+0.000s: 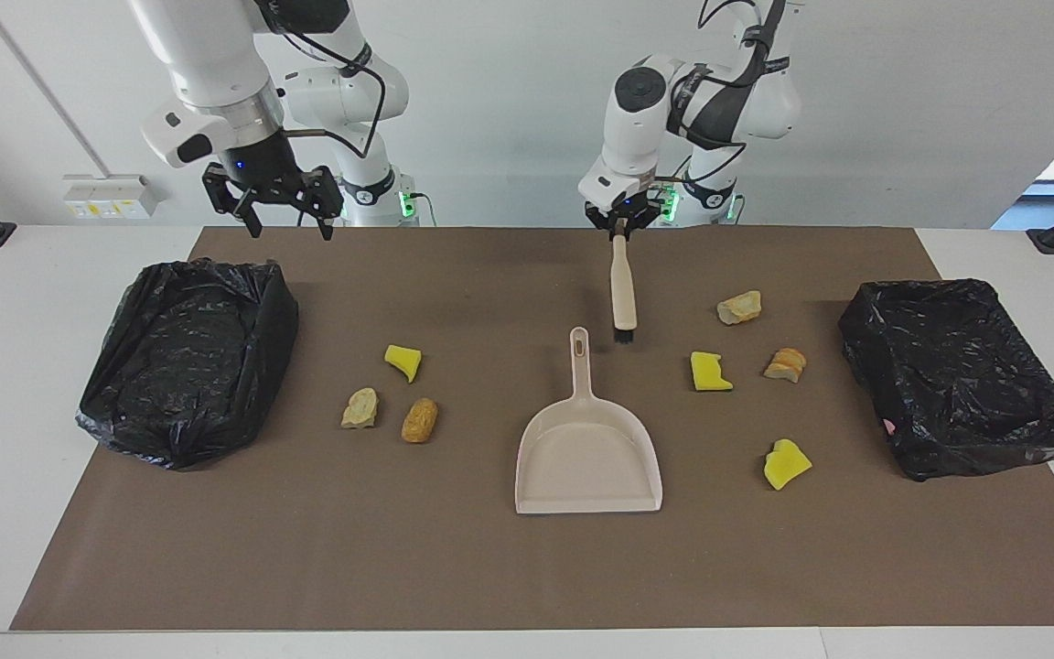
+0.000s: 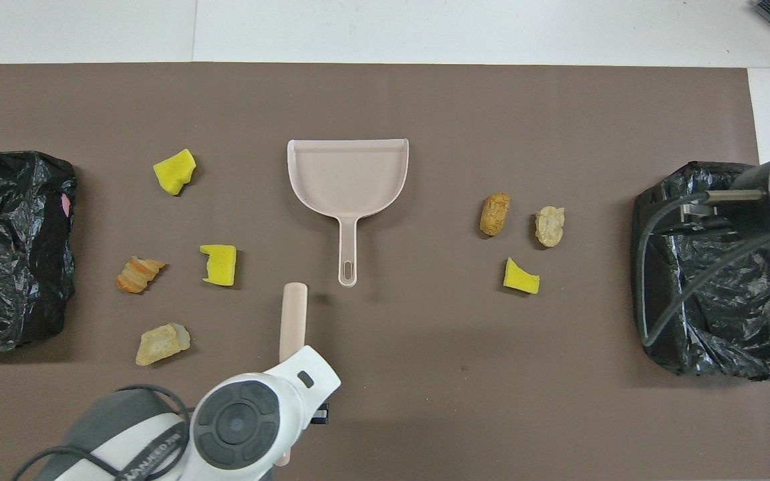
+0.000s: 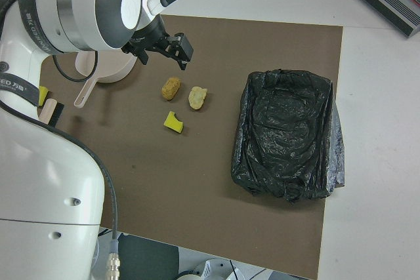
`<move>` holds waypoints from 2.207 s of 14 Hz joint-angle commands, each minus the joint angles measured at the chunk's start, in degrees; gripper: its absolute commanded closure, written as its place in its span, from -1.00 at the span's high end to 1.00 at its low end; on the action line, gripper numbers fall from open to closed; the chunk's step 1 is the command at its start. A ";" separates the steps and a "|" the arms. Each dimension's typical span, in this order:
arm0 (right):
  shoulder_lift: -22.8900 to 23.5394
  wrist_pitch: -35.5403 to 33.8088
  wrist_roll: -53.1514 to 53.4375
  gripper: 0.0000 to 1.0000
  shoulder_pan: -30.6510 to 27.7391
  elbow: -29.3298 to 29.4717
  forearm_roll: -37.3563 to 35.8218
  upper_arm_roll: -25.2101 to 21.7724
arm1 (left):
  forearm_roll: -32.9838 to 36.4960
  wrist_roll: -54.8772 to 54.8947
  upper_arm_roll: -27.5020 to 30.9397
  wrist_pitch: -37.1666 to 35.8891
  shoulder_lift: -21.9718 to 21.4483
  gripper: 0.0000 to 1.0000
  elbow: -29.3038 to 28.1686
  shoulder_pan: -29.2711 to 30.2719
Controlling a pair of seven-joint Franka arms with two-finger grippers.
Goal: Sweep and dump trash in bin
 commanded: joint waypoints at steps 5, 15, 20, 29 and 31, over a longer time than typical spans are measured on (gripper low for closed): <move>16.00 12.57 15.75 1.00 5.15 6.29 0.80 6.21 | 6.98 31.54 -0.67 0.48 11.54 -1.00 13.92 24.94; 31.22 31.04 31.06 1.00 21.42 5.94 1.32 6.30 | 21.14 49.43 -0.59 1.53 36.17 -1.00 43.11 32.53; 31.58 33.24 31.32 1.00 24.33 4.98 1.50 6.30 | 22.99 49.52 -0.59 1.27 40.39 -1.00 48.84 34.19; 30.96 34.83 31.41 -0.84 25.12 1.72 -2.19 6.30 | 22.37 66.11 -0.67 5.40 42.43 -1.00 43.24 36.66; 30.96 34.65 33.33 -1.00 25.30 1.81 -2.19 6.21 | 22.20 69.81 -0.67 5.22 39.54 -1.00 37.81 36.49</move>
